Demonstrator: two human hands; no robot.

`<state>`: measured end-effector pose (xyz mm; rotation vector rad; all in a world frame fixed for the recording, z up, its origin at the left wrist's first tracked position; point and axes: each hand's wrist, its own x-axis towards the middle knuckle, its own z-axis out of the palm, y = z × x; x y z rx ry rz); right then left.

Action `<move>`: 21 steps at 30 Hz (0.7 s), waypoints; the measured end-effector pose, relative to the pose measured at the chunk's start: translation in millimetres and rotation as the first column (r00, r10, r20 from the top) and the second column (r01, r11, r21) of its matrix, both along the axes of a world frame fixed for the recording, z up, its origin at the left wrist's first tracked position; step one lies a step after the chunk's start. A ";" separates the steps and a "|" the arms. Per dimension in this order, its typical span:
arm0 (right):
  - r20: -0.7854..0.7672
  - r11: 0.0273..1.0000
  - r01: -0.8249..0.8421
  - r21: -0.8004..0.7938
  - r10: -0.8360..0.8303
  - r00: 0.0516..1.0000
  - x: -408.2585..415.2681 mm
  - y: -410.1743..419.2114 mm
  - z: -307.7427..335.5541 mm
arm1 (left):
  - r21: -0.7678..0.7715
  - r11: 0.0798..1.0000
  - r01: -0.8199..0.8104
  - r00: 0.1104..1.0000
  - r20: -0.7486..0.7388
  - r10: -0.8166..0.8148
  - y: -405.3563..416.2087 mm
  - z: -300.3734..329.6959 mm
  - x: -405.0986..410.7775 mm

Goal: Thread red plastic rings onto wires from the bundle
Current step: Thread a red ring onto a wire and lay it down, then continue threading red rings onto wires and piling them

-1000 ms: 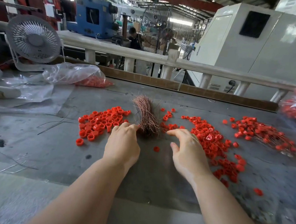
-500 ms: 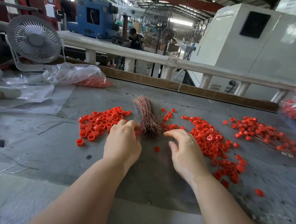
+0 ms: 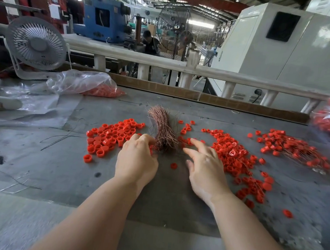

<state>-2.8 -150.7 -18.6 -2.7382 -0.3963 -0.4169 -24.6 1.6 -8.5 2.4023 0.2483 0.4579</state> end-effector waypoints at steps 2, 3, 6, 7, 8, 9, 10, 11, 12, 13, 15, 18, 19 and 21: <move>-0.011 1.000 -0.009 -0.019 0.008 1.000 0.9 0.3 -1.6 | -0.008 1.000 0.003 1.000 -0.001 -0.003 -0.5 0.4 0.1; -0.006 1.000 -0.008 -0.018 0.008 1.000 1.2 0.1 -2.0 | -0.017 1.000 0.005 1.000 -0.001 -0.005 -1.0 0.7 -0.1; 0.035 1.000 -0.002 0.023 0.001 0.999 1.4 -0.1 -1.3 | -0.065 0.998 0.004 1.000 0.016 -0.003 -1.4 1.9 -0.6; 0.053 0.999 -0.003 0.045 0.001 0.999 1.0 -0.2 -0.8 | -0.080 0.997 0.001 1.000 0.026 0.001 -1.4 2.2 -0.7; 0.070 0.998 -0.005 0.064 0.001 0.998 0.8 -0.2 -0.1 | -0.093 0.996 -0.003 0.999 0.040 0.007 -1.5 2.5 -0.7; 0.084 0.997 -0.007 0.071 0.001 0.996 0.8 -0.2 0.4 | -0.105 0.994 -0.007 0.998 0.055 0.013 -1.6 2.6 -0.6; 0.097 0.998 -0.009 0.063 0.003 0.995 0.9 -0.4 0.8 | -0.115 0.993 -0.010 0.997 0.071 0.018 -1.8 2.9 -0.3; 0.105 0.999 -0.010 0.041 0.005 0.994 1.0 -0.4 0.8 | -0.124 0.992 -0.009 0.996 0.087 0.020 -2.1 3.2 0.0; 0.108 1.000 -0.009 0.013 0.007 0.994 1.3 -0.6 0.4 | -0.133 0.991 -0.004 0.995 0.102 0.017 -2.5 3.5 0.2; 0.104 1.000 -0.008 -0.017 0.010 0.995 1.5 -0.8 -0.3 | -0.139 0.990 0.004 0.993 0.116 0.012 -3.1 3.7 0.2; 0.095 0.997 -0.012 -0.080 0.020 0.995 1.8 -0.9 -2.1 | -0.139 0.990 0.020 0.990 0.139 0.000 -4.1 3.8 0.3; 0.110 0.991 -0.004 -0.135 0.019 0.994 2.5 0.8 -3.4 | -0.132 0.990 0.042 0.984 0.179 -0.018 -4.7 3.3 0.1; 0.125 0.991 -0.002 -0.135 0.019 0.992 2.7 1.2 -3.2 | -0.132 0.990 0.046 0.982 0.190 -0.020 -4.9 3.3 0.2; 0.165 0.993 0.000 -0.119 0.020 0.986 2.0 1.9 -1.9 | -0.146 0.988 0.052 0.976 0.217 -0.019 -5.7 4.0 0.2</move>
